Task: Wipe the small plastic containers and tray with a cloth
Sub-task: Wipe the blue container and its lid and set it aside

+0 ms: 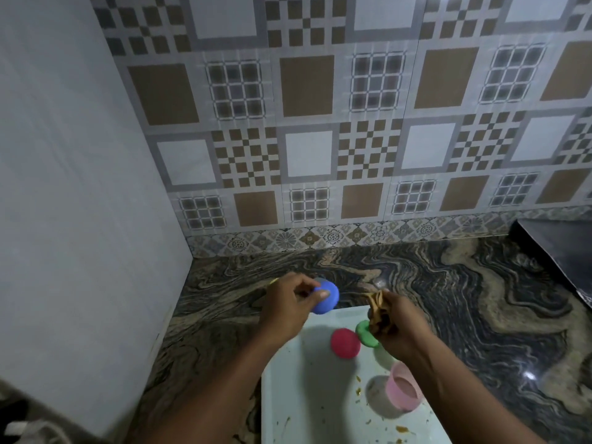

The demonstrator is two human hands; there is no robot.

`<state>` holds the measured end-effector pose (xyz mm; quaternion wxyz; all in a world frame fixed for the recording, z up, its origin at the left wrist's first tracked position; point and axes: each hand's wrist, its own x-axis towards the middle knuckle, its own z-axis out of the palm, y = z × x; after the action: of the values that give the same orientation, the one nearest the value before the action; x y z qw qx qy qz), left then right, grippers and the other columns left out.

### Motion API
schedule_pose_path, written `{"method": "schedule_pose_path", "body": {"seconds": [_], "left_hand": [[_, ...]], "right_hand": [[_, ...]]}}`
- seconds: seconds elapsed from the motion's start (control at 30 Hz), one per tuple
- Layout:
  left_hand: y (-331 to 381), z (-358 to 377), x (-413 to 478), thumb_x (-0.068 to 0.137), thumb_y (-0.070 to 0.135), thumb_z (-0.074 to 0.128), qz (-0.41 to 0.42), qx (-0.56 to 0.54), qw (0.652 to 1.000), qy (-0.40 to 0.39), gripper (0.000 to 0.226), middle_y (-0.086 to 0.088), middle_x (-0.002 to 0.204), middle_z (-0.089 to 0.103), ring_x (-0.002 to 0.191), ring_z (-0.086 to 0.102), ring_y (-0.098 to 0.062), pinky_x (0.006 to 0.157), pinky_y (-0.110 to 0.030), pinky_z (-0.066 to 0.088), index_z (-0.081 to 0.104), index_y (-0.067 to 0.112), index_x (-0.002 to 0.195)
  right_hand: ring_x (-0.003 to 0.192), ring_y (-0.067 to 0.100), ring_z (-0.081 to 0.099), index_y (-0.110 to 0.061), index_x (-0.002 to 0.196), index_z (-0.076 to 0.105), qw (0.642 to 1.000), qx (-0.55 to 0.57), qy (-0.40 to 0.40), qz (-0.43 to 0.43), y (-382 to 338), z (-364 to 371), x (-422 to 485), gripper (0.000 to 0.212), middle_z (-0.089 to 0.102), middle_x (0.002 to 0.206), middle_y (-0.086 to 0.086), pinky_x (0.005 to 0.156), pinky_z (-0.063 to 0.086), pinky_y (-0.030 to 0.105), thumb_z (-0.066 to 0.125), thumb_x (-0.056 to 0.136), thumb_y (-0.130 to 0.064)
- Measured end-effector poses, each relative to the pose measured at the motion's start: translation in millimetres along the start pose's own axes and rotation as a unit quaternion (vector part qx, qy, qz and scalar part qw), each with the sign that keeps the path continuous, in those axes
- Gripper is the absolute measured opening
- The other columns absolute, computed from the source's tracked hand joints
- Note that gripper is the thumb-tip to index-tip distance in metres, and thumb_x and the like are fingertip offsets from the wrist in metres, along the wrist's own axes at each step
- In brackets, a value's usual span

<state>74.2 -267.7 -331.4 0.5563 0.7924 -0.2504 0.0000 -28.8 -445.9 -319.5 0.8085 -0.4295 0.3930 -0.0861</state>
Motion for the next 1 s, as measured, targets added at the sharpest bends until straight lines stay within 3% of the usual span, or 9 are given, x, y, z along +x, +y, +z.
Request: {"method": "schedule_pose_path", "body": {"seconds": [0.1, 0.2, 0.27, 0.33, 0.57, 0.67, 0.8, 1.0], "left_hand": [[-18, -8, 14, 0.078, 0.026, 0.084, -0.017, 0.062, 0.997, 0.032, 0.013, 0.005, 0.085, 0.07, 0.076, 0.067, -0.011, 0.069, -0.033, 0.054, 0.072, 0.031, 0.08], [-26, -3, 34, 0.08, 0.03, 0.082, -0.024, 0.114, 0.993, 0.001, 0.012, 0.007, 0.087, 0.067, 0.079, 0.065, -0.011, 0.071, -0.033, 0.054, 0.071, 0.033, 0.083], [-29, 5, 48, 0.081, 0.029, 0.081, -0.004, 0.157, 0.987, -0.021, 0.012, 0.007, 0.089, 0.062, 0.08, 0.062, -0.015, 0.072, -0.033, 0.052, 0.073, 0.025, 0.089], [-31, 13, 58, 0.082, 0.031, 0.079, 0.019, 0.203, 0.978, -0.042, 0.014, 0.006, 0.091, 0.059, 0.082, 0.059, -0.017, 0.07, -0.032, 0.049, 0.073, 0.022, 0.091], [-52, 35, 76, 0.088, 0.033, 0.074, 0.009, 0.276, 0.953, -0.122, 0.02, -0.003, 0.106, 0.062, 0.098, 0.061, -0.025, 0.08, -0.036, 0.049, 0.071, 0.017, 0.099], [-53, 37, 78, 0.09, 0.034, 0.073, 0.005, 0.281, 0.951, -0.127, 0.02, -0.004, 0.106, 0.06, 0.096, 0.059, -0.024, 0.078, -0.036, 0.048, 0.068, 0.017, 0.098], [-47, 40, 83, 0.092, 0.038, 0.069, -0.016, 0.289, 0.947, -0.143, 0.022, -0.003, 0.106, 0.059, 0.093, 0.056, -0.021, 0.07, -0.028, 0.034, 0.064, 0.017, 0.099], [-45, 42, 90, 0.094, 0.044, 0.065, -0.032, 0.326, 0.926, -0.185, 0.024, -0.006, 0.095, 0.064, 0.09, 0.059, -0.03, 0.066, -0.032, 0.035, 0.058, 0.021, 0.097]], "right_hand": [[0.049, 0.024, 0.043, -0.006, 0.076, 0.055, 0.998, 0.055, -0.008, 0.028, -2, -9, 9, 0.028, 0.047, 0.065, 0.017, 0.047, 0.028, 0.027, 0.047, 0.093, -0.027], [0.059, 0.025, 0.05, -0.011, 0.088, 0.06, 0.991, 0.109, -0.041, 0.063, -2, -1, 13, 0.057, 0.054, 0.074, 0.016, 0.055, 0.033, 0.027, 0.047, 0.089, -0.066], [0.062, 0.028, 0.051, -0.01, 0.087, 0.065, 0.989, 0.123, -0.057, 0.066, -4, 8, 13, 0.069, 0.059, 0.075, 0.016, 0.059, 0.035, 0.029, 0.047, 0.083, -0.076], [0.061, 0.028, 0.053, -0.008, 0.078, 0.07, 0.988, 0.124, -0.067, 0.064, -6, 15, 16, 0.069, 0.065, 0.07, 0.015, 0.062, 0.037, 0.03, 0.051, 0.083, -0.074], [0.062, 0.024, 0.056, -0.02, 0.086, 0.063, 0.99, 0.1, -0.044, 0.084, -1, 16, 40, 0.035, 0.063, 0.079, 0.007, 0.062, 0.042, 0.03, 0.062, 0.086, -0.055], [0.062, 0.023, 0.055, -0.021, 0.086, 0.064, 0.991, 0.095, -0.04, 0.088, 1, 13, 46, 0.034, 0.062, 0.077, 0.006, 0.061, 0.04, 0.029, 0.059, 0.089, -0.054], [0.064, 0.023, 0.055, -0.02, 0.093, 0.064, 0.991, 0.083, -0.039, 0.093, 5, 13, 49, 0.033, 0.062, 0.077, 0.007, 0.059, 0.039, 0.03, 0.056, 0.091, -0.052], [0.062, 0.025, 0.056, -0.017, 0.093, 0.066, 0.994, 0.057, -0.04, 0.084, 8, 12, 52, 0.034, 0.063, 0.068, 0.009, 0.059, 0.04, 0.031, 0.054, 0.093, -0.05]]}}
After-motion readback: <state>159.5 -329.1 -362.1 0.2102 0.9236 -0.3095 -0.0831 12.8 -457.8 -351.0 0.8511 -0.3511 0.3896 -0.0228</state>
